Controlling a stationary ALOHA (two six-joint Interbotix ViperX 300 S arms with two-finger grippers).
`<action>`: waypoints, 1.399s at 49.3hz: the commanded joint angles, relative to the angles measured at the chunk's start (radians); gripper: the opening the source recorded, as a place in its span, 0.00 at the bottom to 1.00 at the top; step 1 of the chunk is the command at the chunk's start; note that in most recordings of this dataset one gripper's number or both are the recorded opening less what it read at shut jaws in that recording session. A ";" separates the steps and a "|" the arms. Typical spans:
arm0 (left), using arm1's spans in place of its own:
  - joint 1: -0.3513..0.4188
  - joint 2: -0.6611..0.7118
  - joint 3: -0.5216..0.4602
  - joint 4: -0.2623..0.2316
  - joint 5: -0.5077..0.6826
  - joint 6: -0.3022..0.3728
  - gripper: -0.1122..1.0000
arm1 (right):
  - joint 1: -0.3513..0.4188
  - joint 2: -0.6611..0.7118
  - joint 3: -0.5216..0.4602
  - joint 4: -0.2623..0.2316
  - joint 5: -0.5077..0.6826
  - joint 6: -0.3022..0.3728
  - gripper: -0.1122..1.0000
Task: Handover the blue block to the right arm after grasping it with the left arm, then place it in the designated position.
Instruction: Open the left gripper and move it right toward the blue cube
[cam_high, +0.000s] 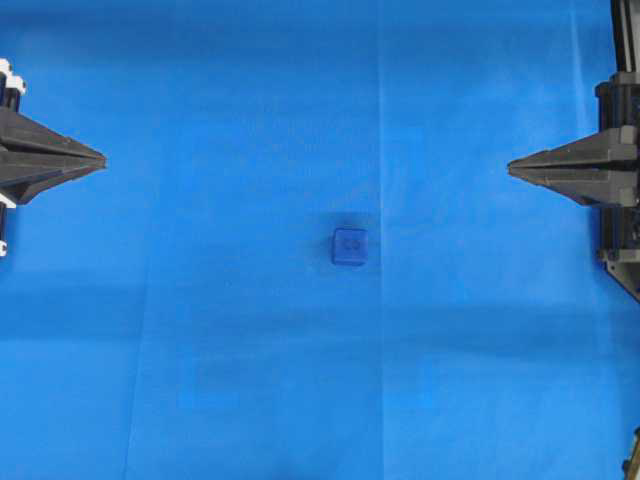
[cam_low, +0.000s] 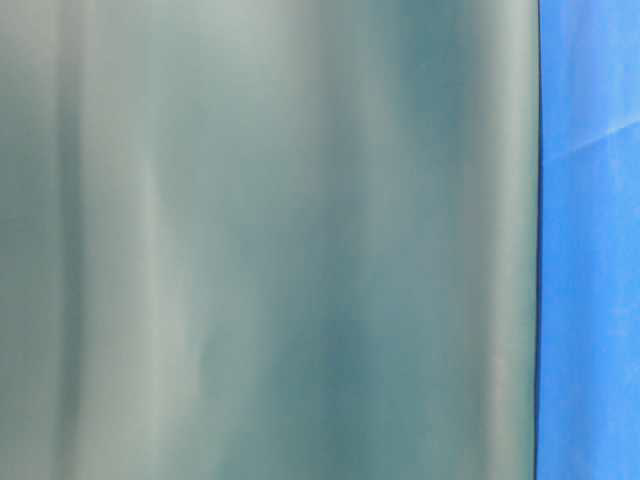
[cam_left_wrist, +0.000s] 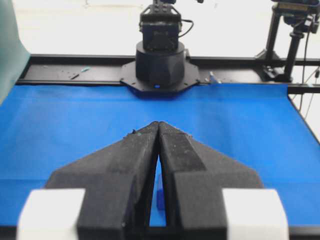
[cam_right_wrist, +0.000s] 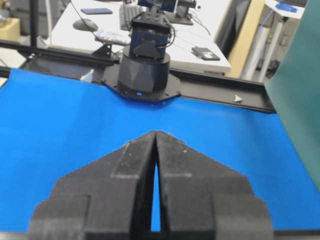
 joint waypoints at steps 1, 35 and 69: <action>-0.002 0.000 -0.012 0.000 0.017 -0.017 0.10 | 0.003 0.012 -0.018 0.000 -0.006 -0.006 0.11; -0.011 -0.012 -0.014 0.005 0.037 -0.002 0.11 | 0.003 0.021 -0.043 0.002 0.052 0.005 0.08; -0.015 0.018 -0.020 0.003 0.012 -0.017 0.93 | -0.006 0.023 -0.044 0.012 0.055 0.032 0.95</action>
